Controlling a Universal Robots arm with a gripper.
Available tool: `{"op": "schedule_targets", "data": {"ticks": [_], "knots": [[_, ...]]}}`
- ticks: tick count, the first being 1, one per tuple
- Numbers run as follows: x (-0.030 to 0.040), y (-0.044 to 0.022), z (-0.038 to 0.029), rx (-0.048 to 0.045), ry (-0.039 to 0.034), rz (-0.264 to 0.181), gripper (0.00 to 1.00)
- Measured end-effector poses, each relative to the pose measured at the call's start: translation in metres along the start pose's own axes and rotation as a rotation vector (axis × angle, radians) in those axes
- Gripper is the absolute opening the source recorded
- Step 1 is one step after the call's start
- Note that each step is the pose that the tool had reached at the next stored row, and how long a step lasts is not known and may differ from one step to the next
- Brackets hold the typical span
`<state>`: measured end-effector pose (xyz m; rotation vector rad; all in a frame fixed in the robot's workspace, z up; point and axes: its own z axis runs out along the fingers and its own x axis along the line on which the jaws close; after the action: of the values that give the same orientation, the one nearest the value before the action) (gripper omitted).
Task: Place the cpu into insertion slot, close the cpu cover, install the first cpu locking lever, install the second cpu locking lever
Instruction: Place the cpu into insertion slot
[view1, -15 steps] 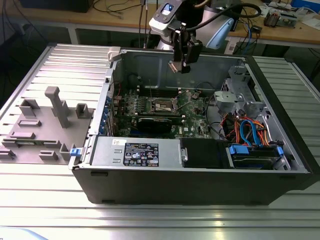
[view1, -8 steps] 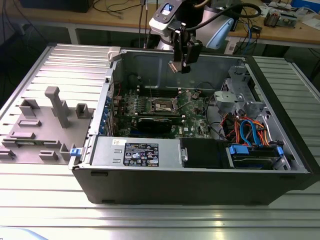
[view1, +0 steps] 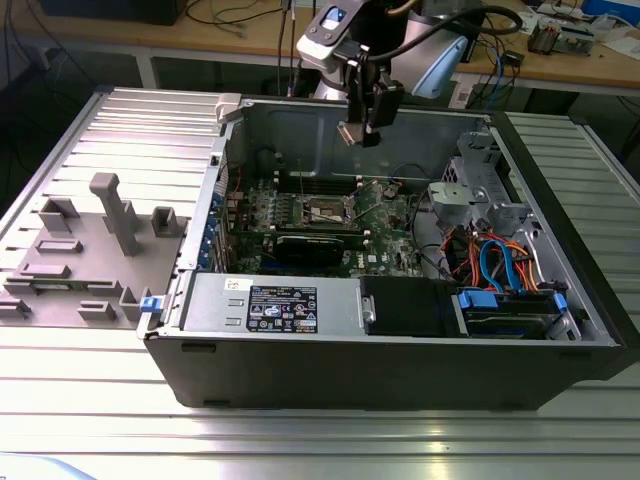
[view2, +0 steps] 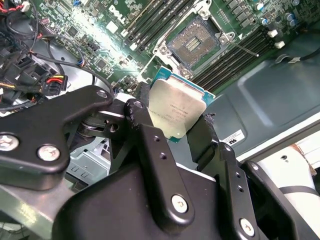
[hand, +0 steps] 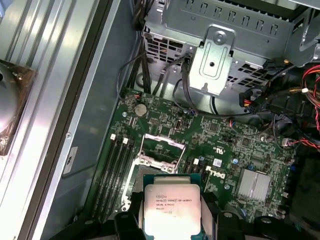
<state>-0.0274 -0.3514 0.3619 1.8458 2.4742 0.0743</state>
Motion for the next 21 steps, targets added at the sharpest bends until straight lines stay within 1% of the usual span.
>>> {"op": "schedule_targets", "data": {"ticks": [5,7,9,11,21], "knots": [[0.0,0.0,0.0001,0.001,-0.0046,0.054,0.54],[0.0,0.0,0.0001,0.0013,-0.0055,0.067,0.54],[0.0,0.0,0.0001,0.0012,-0.0057,0.068,0.54],[0.0,0.0,0.0001,0.0021,-0.0097,0.124,0.54],[0.0,0.0,0.0001,0.0021,-0.0097,0.124,0.54]]}}
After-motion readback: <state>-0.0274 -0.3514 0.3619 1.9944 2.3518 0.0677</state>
